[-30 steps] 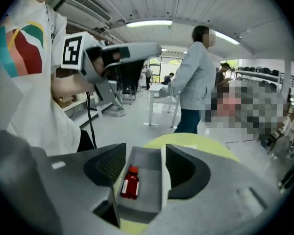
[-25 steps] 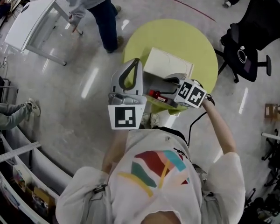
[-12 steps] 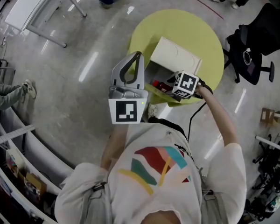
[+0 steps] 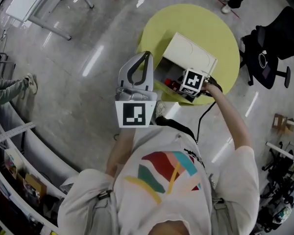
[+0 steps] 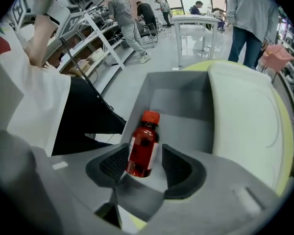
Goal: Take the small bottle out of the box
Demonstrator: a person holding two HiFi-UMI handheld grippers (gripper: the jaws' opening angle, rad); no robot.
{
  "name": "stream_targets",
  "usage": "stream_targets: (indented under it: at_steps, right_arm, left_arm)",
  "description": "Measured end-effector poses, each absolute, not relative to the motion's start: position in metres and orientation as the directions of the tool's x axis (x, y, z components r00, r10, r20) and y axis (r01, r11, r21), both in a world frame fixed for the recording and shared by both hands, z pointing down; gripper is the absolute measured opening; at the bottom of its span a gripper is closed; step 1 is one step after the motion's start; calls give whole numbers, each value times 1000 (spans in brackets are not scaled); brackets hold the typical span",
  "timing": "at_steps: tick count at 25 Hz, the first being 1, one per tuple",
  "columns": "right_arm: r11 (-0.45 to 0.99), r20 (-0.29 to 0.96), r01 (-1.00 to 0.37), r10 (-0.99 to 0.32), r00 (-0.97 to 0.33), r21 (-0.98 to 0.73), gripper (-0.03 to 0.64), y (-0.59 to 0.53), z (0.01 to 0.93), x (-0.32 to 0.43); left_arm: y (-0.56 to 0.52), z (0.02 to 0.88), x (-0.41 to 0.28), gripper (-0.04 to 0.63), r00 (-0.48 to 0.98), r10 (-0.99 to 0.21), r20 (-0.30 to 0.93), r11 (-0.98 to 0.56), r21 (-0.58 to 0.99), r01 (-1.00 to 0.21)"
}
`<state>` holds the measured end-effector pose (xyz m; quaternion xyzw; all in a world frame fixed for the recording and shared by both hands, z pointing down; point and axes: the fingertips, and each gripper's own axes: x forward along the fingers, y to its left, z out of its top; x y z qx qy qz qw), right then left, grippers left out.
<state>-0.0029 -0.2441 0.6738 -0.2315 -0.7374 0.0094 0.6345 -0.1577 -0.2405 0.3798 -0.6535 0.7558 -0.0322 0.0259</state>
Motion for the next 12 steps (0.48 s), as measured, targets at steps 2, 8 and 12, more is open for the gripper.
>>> stream_targets:
  at_steps: [2, 8, 12]
  right_arm:
    - [894, 937, 331, 342, -67, -302, 206, -244, 676, -3]
    - [897, 964, 376, 264, -27, -235, 192, -242, 684, -3]
    - [874, 972, 441, 234, -18, -203, 196, -236, 684, -8]
  left_arm:
    - [-239, 382, -160, 15, -147, -989, 11, 146, -83, -986]
    - [-238, 384, -166, 15, -163, -987, 7, 162, -64, -985]
    - [-240, 383, -166, 15, -158, -987, 2, 157, -61, -986]
